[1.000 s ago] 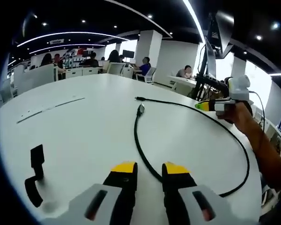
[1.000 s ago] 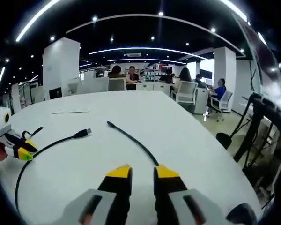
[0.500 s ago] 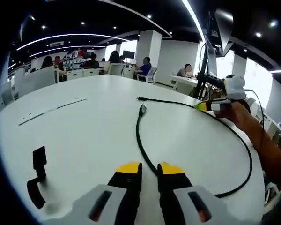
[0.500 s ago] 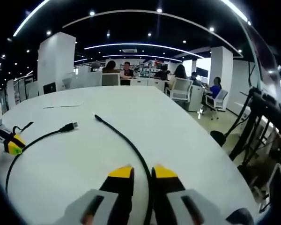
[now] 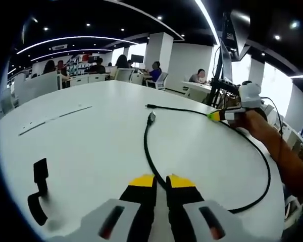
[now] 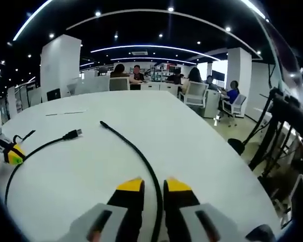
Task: Find the charging cable on the desk, coil it up and secure with Velcro.
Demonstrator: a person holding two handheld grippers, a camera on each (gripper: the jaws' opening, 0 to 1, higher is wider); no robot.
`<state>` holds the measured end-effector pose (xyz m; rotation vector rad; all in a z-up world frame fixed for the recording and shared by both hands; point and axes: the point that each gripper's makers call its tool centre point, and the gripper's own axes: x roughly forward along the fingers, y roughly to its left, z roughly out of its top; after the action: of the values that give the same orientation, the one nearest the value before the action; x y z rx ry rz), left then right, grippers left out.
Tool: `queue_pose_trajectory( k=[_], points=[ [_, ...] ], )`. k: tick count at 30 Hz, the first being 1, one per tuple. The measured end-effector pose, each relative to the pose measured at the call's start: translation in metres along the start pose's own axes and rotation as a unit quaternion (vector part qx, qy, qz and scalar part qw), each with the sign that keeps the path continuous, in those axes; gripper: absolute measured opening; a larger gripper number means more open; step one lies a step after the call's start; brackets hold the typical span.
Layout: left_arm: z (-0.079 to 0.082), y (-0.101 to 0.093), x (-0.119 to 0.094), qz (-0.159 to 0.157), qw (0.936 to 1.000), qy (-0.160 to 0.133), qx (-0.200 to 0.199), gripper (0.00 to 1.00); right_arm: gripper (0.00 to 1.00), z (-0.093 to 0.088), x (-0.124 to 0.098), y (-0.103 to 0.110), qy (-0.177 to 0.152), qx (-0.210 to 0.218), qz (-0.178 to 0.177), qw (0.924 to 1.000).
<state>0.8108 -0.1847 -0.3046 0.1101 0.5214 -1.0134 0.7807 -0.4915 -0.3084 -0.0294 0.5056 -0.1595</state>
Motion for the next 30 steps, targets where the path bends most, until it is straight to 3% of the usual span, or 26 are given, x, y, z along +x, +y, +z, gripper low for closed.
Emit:
queue_pose_trajectory(
  k=[9, 19, 30],
  points=[
    [-0.001, -0.004, -0.002, 0.005, 1.0, 0.002, -0.002, 0.11, 0.18, 0.001, 0.005, -0.002, 0.005, -0.01, -0.002, 0.9999],
    [0.006, 0.006, 0.01, 0.011, 0.9999, 0.008, -0.008, 0.15, 0.19, 0.001, 0.004, -0.002, 0.001, 0.002, 0.002, 1.0],
    [0.005, 0.004, 0.009, 0.023, 0.9996, 0.009, 0.012, 0.11, 0.22, 0.003, 0.007, 0.002, -0.006, 0.015, 0.017, 0.9997]
  ],
)
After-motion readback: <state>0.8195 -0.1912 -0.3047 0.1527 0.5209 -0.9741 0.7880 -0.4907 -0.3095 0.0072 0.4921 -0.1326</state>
